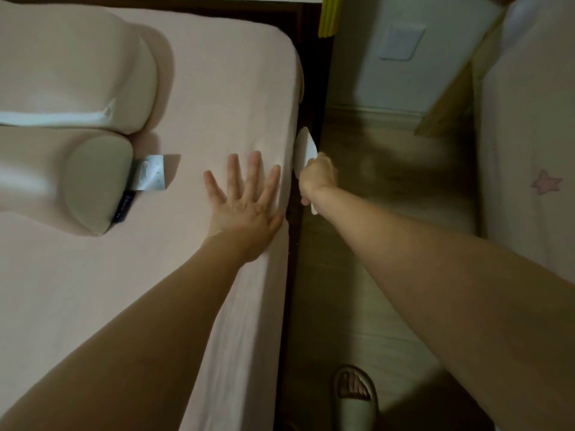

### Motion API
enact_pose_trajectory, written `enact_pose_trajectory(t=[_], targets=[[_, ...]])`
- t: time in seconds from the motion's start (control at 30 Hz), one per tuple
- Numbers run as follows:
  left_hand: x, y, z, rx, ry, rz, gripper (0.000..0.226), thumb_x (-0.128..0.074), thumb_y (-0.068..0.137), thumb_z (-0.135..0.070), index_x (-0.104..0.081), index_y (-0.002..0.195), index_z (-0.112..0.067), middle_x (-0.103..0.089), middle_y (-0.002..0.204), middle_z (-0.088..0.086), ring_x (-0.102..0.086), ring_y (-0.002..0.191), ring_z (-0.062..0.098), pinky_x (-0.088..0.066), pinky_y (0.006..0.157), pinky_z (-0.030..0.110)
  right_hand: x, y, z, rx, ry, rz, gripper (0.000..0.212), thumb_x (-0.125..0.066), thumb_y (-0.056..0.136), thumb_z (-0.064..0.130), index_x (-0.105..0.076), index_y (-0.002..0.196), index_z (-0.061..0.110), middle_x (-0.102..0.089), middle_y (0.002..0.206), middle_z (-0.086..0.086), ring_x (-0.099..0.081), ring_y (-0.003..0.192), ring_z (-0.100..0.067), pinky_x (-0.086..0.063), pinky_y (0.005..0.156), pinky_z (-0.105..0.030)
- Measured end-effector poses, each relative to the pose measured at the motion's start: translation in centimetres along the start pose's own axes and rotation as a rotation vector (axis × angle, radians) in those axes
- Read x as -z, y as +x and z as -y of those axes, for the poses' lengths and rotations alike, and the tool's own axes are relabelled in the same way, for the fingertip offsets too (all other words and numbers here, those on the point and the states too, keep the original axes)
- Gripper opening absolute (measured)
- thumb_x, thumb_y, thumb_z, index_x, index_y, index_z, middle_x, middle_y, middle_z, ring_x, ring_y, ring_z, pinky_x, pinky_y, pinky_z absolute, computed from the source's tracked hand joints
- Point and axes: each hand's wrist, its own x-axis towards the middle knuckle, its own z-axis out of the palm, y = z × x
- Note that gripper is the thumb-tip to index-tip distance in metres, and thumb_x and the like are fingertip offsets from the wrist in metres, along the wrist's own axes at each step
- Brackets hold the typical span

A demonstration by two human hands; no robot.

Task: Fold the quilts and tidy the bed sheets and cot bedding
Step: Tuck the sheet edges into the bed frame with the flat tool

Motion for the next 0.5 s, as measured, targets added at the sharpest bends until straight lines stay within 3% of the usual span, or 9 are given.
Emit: enact_pose_trajectory(t=[0.17, 0.23, 0.3, 0.33, 0.43, 0.5], targets=[[-1.1, 0.1, 0.2, -0.015, -0.021, -0.056, 0.067, 0.0, 0.092, -0.058, 0.037, 0.141, -0.03, 0.042, 0.148, 0.008, 0.04, 0.133, 0.037, 0.019, 0.108, 0.063, -2.4, 3.0, 0.8, 0.027, -0.092, 0.116, 0.028, -0.038, 0.102, 0.016, -0.048, 0.126, 0.007, -0.055, 0.128, -0.014, -0.057, 0.111, -0.032, -0.052, 0.091, -0.045], [-1.3, 0.4, 0.2, -0.009, -0.039, -0.07, 0.065, 0.004, 0.092, -0.057, 0.037, 0.141, -0.031, 0.043, 0.148, 0.007, 0.041, 0.133, 0.036, 0.021, 0.108, 0.063, -2.4, 3.3, 0.9, 0.014, -0.054, 0.144, 0.025, -0.037, 0.102, 0.018, -0.048, 0.123, 0.009, -0.056, 0.123, -0.012, -0.058, 0.101, -0.028, -0.055, 0.075, -0.04], [-1.1, 0.2, 0.1, -0.029, -0.075, -0.054, 0.061, 0.003, 0.094, -0.053, 0.037, 0.141, -0.032, 0.044, 0.148, 0.004, 0.042, 0.132, 0.035, 0.021, 0.108, 0.062, -2.3, 2.4, 0.0, -0.023, -0.097, 0.218, 0.022, -0.037, 0.101, 0.023, -0.047, 0.117, 0.012, -0.058, 0.112, -0.01, -0.057, 0.085, -0.025, -0.047, 0.051, -0.033], [-1.2, 0.2, 0.1, -0.033, -0.096, -0.053, 0.06, 0.002, 0.096, -0.052, 0.036, 0.141, -0.033, 0.043, 0.148, 0.003, 0.043, 0.133, 0.034, 0.021, 0.108, 0.062, -2.5, 1.6, -1.1, -0.027, -0.179, 0.251, 0.021, -0.036, 0.101, 0.025, -0.047, 0.114, 0.012, -0.058, 0.106, -0.011, -0.059, 0.08, -0.026, -0.045, 0.048, -0.031], [-1.7, 0.3, 0.4, -0.037, -0.144, -0.078, 0.057, 0.003, 0.097, -0.051, 0.035, 0.142, -0.036, 0.042, 0.15, 0.001, 0.042, 0.134, 0.033, 0.022, 0.109, 0.06, -3.5, -0.4, -3.4, -0.017, -0.225, 0.327, 0.025, -0.032, 0.101, 0.021, -0.05, 0.109, 0.005, -0.06, 0.106, -0.017, -0.061, 0.078, -0.03, -0.051, 0.056, -0.038], [-1.8, 0.8, 0.6, -0.046, -0.139, -0.096, 0.056, 0.006, 0.096, -0.051, 0.033, 0.142, -0.037, 0.039, 0.151, 0.001, 0.041, 0.134, 0.033, 0.023, 0.108, 0.059, -3.7, -0.1, -2.8, -0.033, -0.167, 0.292, 0.027, -0.03, 0.101, 0.016, -0.051, 0.106, 0.001, -0.059, 0.104, -0.021, -0.058, 0.069, -0.029, -0.053, 0.059, -0.042]])
